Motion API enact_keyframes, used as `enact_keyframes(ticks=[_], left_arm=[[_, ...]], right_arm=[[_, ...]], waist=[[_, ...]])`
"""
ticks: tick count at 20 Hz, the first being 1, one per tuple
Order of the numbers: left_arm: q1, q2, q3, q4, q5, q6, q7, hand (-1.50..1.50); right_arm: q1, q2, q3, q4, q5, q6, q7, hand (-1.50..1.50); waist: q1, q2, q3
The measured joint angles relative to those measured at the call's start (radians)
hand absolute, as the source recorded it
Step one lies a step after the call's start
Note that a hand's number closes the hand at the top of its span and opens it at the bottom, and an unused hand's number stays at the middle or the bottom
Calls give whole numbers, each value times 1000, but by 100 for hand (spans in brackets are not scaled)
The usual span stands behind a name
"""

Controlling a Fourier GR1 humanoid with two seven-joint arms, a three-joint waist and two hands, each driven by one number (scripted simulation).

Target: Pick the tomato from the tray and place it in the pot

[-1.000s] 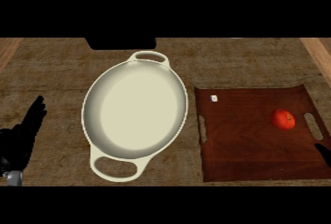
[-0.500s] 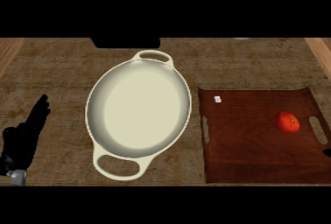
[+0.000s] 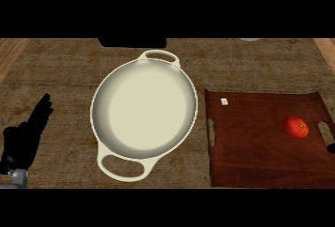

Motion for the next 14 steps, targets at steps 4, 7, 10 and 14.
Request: enact_keyframes(ticks=[4, 7, 10, 14], left_arm=[[7, -15, 2, 4, -11, 0, -4, 0], [22, -14, 16, -23, -16, -8, 14, 0], [21, -23, 31, -24, -29, -16, 20, 0], [38, -50, 40, -24, -51, -20, 9, 0]], right_arm=[[-121, 11, 55, 98, -40, 107, 83, -150], [-195, 26, 68, 164, -56, 172, 118, -150], [-251, 59, 85, 224, -38, 203, 131, -150], [-299, 93, 106, 285, 7, 226, 140, -150]], waist=[[-3, -1, 1], [-10, -3, 1], [-15, -3, 1], [-20, -4, 1]])
